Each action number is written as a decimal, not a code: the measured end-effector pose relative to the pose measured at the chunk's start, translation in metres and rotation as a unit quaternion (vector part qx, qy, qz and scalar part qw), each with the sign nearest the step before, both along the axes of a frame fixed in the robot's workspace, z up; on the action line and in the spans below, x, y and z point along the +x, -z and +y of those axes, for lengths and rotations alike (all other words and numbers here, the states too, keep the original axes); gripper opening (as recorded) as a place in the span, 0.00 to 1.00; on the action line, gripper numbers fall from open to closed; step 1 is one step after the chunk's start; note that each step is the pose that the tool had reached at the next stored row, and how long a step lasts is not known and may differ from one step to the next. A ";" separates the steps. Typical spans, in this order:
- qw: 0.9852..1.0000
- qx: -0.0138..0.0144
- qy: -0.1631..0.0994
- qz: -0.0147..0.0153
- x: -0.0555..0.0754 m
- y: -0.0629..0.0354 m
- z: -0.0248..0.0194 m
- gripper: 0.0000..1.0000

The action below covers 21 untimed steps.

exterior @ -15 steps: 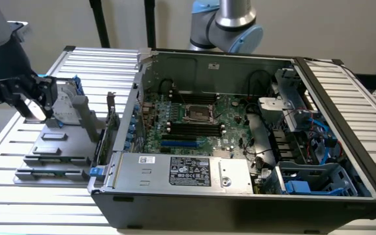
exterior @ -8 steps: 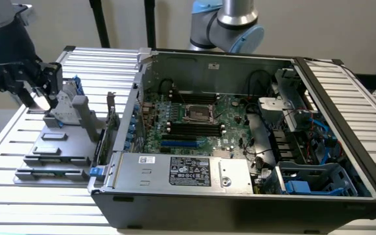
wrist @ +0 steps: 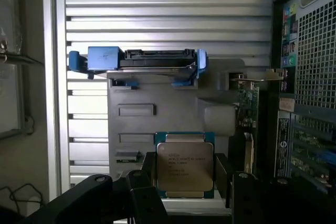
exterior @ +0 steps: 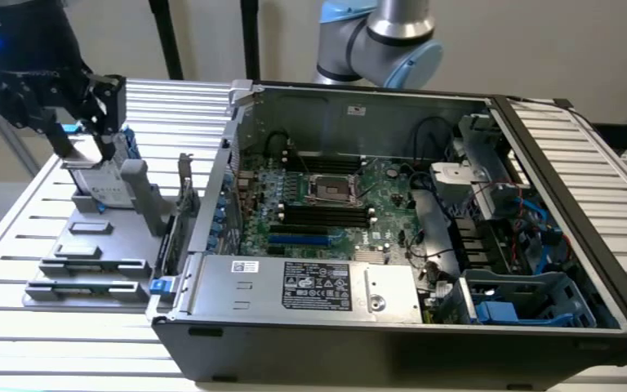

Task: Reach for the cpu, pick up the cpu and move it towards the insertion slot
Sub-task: 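Pick up the cpu and move it towards the insertion slot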

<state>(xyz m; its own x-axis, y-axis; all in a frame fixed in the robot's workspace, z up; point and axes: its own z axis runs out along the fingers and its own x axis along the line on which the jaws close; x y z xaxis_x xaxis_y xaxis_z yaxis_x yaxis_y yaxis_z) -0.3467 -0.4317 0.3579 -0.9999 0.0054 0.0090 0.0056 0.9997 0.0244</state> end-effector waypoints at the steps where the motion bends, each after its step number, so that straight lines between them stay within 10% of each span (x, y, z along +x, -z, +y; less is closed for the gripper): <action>1: 1.000 0.000 0.000 0.001 0.004 -0.0035 0.0000 0.54; 21: 1.000 0.004 0.000 0.002 0.095 -0.0274 0.0000 0.54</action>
<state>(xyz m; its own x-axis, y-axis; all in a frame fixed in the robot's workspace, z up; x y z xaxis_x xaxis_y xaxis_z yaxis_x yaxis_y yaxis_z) -0.2513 -0.4318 0.3853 -0.9999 0.0048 0.0130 0.0052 0.9995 0.0327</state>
